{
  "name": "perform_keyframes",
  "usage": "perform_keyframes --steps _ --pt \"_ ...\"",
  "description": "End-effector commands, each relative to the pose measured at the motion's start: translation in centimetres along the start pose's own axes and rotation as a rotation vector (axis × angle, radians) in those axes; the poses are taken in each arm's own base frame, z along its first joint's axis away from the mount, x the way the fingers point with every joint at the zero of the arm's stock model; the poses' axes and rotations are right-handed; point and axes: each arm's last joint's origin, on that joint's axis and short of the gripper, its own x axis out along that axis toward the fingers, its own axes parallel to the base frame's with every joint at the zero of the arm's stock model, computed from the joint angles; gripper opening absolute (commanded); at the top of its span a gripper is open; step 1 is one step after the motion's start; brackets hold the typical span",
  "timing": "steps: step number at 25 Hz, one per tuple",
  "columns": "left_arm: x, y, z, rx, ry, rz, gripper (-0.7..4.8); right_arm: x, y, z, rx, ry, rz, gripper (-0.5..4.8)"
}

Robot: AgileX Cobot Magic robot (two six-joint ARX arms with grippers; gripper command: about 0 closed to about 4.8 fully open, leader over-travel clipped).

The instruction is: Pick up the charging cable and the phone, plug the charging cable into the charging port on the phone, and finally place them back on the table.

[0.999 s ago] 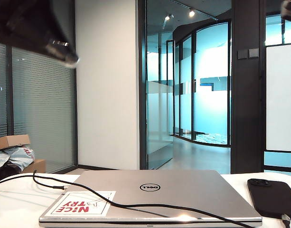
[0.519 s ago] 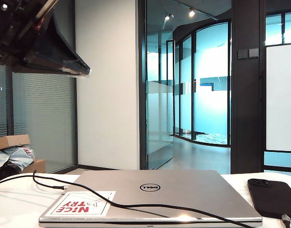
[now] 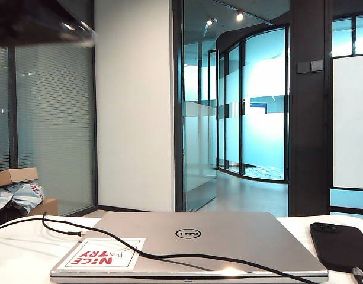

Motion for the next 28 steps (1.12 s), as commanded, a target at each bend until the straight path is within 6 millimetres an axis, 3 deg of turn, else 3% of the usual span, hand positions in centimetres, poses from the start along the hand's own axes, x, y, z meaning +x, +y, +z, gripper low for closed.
perform_keyframes --steps 1,8,14,24,28 --pt "-1.7 1.7 0.3 0.014 -0.054 0.117 -0.06 -0.1 0.0 0.2 -0.002 -0.018 0.003 -0.04" --pt "-6.0 4.7 -0.5 0.043 -0.188 0.426 -0.05 -0.2 0.0 0.2 -0.002 -0.019 0.002 -0.04" --pt "-7.8 5.8 -3.1 0.038 -0.178 0.581 -0.06 -0.2 0.0 0.2 -0.001 -0.018 0.002 -0.04" --pt "-8.2 5.8 -7.5 0.03 -0.161 0.598 -0.06 -0.2 0.0 0.2 -0.002 -0.018 0.002 -0.05" --pt "-8.7 5.4 -7.0 0.115 -0.204 0.6 -0.06 -0.2 0.0 0.2 -0.002 -0.018 0.002 -0.05"
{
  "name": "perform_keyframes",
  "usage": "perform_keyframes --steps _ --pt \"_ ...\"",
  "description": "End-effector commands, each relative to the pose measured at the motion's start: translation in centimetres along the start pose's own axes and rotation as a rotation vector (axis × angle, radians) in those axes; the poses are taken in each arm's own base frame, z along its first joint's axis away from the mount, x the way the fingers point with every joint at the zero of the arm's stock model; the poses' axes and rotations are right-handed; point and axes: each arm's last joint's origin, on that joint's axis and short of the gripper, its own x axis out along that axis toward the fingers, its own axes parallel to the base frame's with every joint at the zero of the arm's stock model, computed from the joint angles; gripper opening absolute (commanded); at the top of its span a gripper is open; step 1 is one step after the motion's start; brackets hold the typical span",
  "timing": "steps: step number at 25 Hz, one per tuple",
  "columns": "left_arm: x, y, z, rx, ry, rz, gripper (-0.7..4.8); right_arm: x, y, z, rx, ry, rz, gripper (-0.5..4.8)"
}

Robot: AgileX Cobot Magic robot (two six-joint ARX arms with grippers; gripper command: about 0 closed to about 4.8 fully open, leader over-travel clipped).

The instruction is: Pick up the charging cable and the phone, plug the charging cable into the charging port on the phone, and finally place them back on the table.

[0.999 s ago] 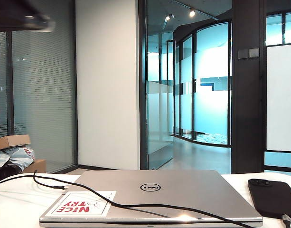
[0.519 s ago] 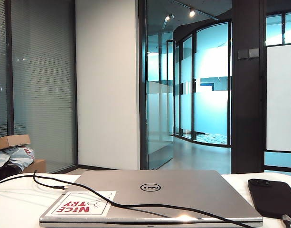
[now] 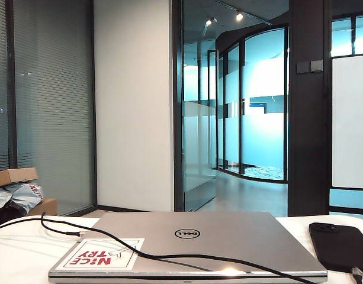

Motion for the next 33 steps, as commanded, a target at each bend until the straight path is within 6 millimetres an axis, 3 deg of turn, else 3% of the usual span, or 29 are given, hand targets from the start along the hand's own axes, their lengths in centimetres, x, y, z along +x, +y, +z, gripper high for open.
perform_keyframes --steps 1,30,33 --pt "-0.27 -0.03 0.32 0.06 -0.039 -0.001 -0.06 -0.18 0.04 0.22 -0.002 -0.019 0.001 -0.05" --pt "-0.31 -0.07 -0.04 0.079 -0.004 -0.005 -0.05 -0.29 0.25 0.19 -0.014 -0.024 -0.017 -0.04" --pt "-0.31 -0.07 -0.04 0.079 -0.004 -0.005 -0.05 -0.61 0.3 0.39 -0.035 -0.122 -0.057 -0.05"
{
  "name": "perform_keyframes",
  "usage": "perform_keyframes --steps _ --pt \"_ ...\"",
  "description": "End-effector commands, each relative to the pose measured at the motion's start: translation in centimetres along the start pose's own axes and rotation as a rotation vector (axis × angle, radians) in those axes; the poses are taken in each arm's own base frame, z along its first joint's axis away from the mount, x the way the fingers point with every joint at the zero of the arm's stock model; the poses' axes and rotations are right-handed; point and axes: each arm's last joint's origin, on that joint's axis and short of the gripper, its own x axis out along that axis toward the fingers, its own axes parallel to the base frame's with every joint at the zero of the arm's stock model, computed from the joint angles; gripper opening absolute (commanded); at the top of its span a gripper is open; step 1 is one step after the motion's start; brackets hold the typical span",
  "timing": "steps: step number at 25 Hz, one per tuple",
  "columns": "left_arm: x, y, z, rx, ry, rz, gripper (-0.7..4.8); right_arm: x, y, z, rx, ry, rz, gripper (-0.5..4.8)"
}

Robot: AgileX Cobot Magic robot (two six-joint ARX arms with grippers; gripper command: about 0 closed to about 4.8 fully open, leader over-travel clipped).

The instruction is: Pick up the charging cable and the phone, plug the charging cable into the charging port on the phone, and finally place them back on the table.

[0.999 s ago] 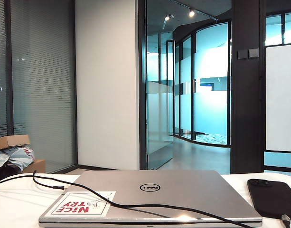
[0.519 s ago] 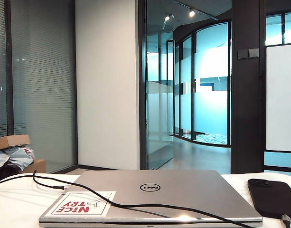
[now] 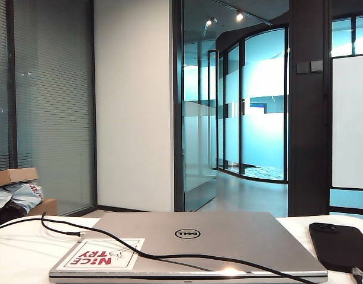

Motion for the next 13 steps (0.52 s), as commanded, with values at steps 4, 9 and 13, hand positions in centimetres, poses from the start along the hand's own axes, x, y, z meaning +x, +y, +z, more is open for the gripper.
perform_keyframes --steps 4,9,13 --pt "0.0 0.0 0.1 0.009 -0.008 -0.004 -0.05 -1.7 -0.2 0.5 -0.034 -0.348 -0.175 -0.05" --pt "0.0 0.0 0.1 0.009 -0.008 -0.004 -0.05 -3.3 -0.1 -1.4 -0.025 -0.749 -0.301 -0.04" --pt "0.0 0.0 0.1 0.009 -0.008 -0.004 -0.05 -3.3 -0.2 -3.9 -0.009 -0.82 -0.339 -0.05"
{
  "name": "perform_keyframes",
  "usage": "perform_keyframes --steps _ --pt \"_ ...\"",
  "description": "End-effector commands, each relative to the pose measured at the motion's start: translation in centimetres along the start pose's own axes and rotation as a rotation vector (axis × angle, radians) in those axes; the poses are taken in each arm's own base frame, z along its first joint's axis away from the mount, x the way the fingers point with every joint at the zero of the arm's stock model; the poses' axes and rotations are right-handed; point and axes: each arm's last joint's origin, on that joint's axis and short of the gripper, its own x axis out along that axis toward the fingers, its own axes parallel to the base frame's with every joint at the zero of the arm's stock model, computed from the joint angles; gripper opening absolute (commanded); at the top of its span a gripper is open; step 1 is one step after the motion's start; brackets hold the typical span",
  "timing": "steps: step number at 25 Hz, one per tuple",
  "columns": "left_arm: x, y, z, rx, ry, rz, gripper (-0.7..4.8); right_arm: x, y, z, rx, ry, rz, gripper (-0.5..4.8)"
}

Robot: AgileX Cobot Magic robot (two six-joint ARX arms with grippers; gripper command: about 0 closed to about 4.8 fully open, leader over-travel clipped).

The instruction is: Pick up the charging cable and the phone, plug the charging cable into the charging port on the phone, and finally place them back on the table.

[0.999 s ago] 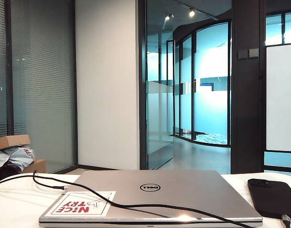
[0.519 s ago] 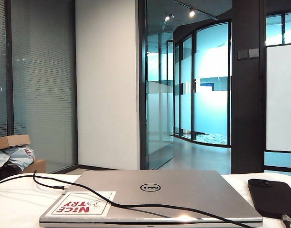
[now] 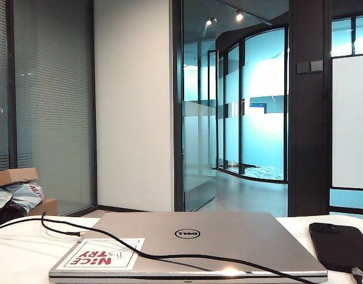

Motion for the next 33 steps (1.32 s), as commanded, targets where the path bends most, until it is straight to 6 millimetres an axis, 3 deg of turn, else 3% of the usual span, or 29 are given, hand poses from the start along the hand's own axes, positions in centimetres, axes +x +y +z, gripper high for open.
perform_keyframes --steps 1,11,21,33 --pt "0.0 0.0 0.1 0.009 -0.008 -0.003 -0.05 -1.3 -0.2 -1.7 0.01 -0.055 -0.034 -0.04" --pt "0.0 0.0 0.1 0.009 -0.008 -0.003 -0.05 -3.7 -0.3 -6.6 0.024 -0.155 -0.022 -0.04" --pt "0.0 0.0 0.1 0.009 -0.008 -0.003 -0.05 -3.9 -0.1 -8.7 0.023 -0.17 0.02 -0.04" --pt "0.0 0.0 0.1 0.009 -0.008 -0.003 -0.05 -3.9 -0.2 -8.9 0.016 -0.157 0.046 -0.05"
